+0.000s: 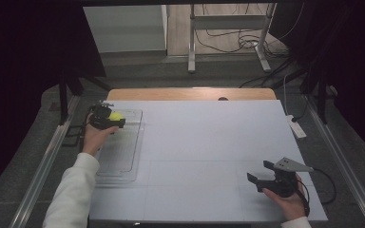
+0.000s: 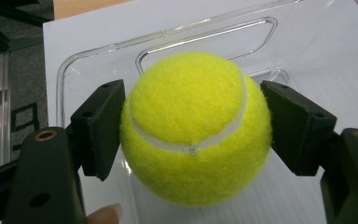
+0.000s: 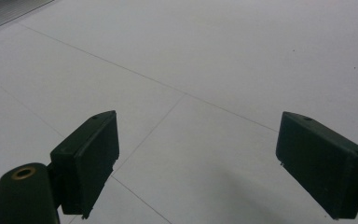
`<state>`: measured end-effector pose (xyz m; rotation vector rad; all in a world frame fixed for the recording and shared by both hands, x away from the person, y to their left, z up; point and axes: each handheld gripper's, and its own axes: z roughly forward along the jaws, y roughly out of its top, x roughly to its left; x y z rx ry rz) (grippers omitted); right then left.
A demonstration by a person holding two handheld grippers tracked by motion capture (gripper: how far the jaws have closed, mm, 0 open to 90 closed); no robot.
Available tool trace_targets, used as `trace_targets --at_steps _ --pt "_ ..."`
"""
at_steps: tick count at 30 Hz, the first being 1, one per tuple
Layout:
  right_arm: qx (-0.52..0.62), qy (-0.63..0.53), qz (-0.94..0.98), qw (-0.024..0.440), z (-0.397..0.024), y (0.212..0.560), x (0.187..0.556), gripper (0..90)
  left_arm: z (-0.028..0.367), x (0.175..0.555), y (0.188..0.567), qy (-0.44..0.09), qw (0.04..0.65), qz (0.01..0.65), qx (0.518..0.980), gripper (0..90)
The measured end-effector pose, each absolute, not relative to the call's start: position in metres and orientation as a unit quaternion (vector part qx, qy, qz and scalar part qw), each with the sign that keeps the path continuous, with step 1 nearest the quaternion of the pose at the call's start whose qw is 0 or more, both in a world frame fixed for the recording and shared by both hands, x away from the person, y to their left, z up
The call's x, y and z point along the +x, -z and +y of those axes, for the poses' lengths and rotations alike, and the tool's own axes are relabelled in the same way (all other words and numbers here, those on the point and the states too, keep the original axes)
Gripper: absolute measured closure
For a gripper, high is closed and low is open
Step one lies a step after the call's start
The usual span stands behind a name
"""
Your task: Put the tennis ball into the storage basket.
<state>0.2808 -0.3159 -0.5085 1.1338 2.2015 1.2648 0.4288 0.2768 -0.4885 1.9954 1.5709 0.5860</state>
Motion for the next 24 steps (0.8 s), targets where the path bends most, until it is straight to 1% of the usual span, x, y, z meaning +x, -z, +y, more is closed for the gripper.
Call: trace_targets --at_steps 24 --pt "0.401 -0.446 0.78 0.18 -0.316 0.5088 0.2807 13.7 0.2753 0.4328 0.4982 -0.21 0.235 0.583 0.749 26.2"
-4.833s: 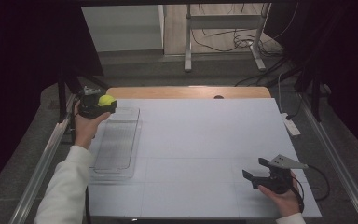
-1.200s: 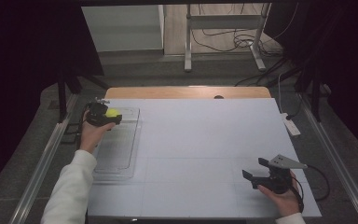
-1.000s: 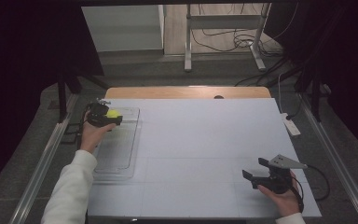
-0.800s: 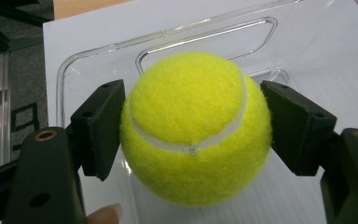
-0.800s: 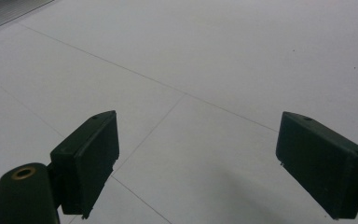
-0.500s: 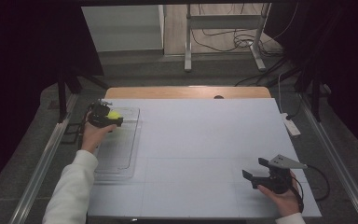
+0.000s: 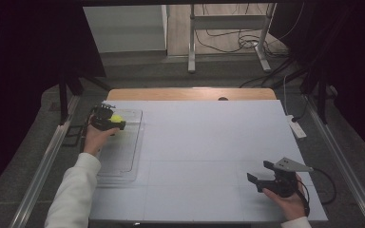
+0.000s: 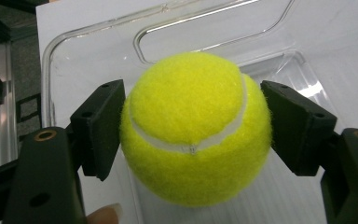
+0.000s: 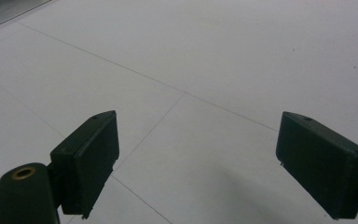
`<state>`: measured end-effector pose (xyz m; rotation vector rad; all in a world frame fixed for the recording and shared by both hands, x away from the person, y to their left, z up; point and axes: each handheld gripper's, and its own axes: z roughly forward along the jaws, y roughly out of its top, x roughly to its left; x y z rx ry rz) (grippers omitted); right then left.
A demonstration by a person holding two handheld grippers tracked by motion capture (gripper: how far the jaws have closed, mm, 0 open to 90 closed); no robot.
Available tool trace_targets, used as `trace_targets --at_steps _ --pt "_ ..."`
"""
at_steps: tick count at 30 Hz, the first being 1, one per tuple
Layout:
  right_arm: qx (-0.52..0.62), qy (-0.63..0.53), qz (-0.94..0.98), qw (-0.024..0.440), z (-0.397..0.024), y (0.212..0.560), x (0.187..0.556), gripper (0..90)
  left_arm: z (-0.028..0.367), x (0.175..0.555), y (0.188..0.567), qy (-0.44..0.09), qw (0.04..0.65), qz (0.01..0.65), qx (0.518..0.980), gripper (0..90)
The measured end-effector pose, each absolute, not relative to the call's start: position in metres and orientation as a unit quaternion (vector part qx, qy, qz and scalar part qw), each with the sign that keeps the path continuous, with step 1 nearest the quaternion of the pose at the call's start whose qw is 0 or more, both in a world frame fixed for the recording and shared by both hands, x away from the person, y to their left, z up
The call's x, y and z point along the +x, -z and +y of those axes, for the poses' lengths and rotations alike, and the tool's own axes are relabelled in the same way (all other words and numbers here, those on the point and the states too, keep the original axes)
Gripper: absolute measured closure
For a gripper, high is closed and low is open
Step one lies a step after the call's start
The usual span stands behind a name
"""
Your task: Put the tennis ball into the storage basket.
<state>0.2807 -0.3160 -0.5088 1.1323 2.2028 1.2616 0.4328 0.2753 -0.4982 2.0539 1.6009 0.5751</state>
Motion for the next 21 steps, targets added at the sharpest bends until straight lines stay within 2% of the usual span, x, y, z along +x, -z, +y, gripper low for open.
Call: trace_targets --at_steps 21 --pt "0.4 -0.445 0.78 0.18 -0.3163 0.509 0.2809 13.7 0.2714 0.4352 0.5042 -0.212 0.205 0.576 0.762 26.0"
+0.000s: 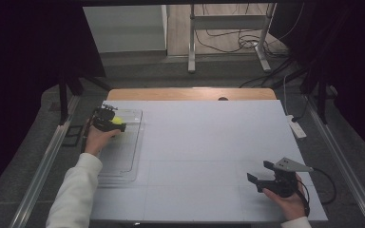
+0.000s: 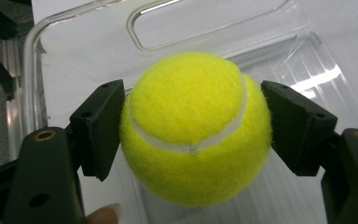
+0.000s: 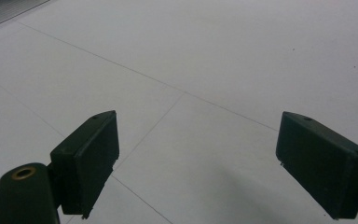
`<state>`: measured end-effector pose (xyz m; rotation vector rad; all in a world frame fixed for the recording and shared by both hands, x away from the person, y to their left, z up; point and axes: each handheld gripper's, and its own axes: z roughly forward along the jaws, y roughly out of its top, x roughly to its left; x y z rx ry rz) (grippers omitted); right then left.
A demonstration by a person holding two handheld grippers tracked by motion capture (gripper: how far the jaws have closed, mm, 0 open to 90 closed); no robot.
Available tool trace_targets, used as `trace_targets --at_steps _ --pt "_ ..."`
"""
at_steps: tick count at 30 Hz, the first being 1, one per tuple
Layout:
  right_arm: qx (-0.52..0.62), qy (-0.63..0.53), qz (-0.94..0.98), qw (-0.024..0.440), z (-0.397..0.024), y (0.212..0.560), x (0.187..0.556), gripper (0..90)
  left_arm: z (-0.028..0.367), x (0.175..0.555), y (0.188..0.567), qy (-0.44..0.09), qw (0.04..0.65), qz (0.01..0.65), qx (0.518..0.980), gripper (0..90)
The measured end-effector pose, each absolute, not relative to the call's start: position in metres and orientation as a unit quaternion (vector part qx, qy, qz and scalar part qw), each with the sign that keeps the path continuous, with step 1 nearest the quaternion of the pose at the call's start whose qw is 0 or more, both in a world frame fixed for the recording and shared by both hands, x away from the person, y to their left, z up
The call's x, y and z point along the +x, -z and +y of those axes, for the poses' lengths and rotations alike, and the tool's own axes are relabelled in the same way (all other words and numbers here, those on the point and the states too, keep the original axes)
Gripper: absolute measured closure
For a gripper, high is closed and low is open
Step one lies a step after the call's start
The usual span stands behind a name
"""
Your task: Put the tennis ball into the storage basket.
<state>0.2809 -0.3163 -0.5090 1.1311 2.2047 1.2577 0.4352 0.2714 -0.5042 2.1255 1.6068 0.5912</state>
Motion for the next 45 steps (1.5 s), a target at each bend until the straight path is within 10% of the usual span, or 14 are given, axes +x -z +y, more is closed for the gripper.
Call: trace_targets --at_steps 45 --pt "0.4 -0.446 0.78 0.179 -0.316 0.509 0.282 13.7 0.277 0.413 0.474 -0.208 0.334 0.558 0.731 9.3"
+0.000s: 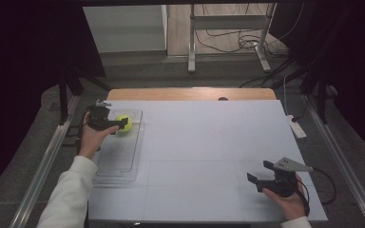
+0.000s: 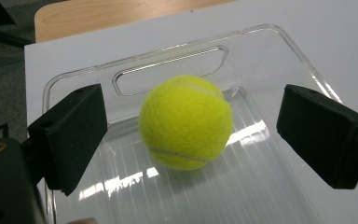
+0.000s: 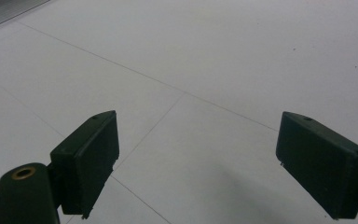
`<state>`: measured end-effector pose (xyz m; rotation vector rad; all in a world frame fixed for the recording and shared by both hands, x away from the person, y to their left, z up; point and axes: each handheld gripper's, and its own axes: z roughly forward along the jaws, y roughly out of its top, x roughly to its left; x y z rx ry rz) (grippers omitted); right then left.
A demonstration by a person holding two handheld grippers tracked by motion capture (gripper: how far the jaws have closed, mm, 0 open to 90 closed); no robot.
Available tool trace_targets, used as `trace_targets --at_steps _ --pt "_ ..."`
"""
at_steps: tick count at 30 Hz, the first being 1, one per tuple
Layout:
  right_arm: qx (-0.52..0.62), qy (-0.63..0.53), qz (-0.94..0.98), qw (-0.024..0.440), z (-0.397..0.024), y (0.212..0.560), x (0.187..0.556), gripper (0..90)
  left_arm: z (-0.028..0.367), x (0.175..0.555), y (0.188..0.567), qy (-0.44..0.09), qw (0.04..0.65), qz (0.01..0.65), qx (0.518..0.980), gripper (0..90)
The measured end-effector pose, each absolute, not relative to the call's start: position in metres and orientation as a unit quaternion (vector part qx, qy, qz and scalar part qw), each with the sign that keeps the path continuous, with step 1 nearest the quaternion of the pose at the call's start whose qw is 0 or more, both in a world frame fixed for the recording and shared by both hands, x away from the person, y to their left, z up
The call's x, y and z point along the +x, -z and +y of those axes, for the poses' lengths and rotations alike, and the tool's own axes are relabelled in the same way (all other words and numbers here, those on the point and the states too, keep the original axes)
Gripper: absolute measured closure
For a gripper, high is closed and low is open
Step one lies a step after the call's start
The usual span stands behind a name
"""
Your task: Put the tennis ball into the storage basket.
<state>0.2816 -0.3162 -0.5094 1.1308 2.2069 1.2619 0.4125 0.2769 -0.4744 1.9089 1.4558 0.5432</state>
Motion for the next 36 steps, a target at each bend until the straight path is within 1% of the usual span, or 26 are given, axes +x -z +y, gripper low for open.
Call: trace_targets --at_steps 19,36 --pt "0.4 -0.449 0.78 0.174 -0.316 0.511 0.286 13.7 0.272 0.377 0.457 -0.198 0.404 0.511 0.732 10.0" --pt "0.399 -0.449 0.78 0.172 -0.315 0.511 0.286 13.7 0.267 0.348 0.455 -0.191 0.427 0.481 0.741 10.6"
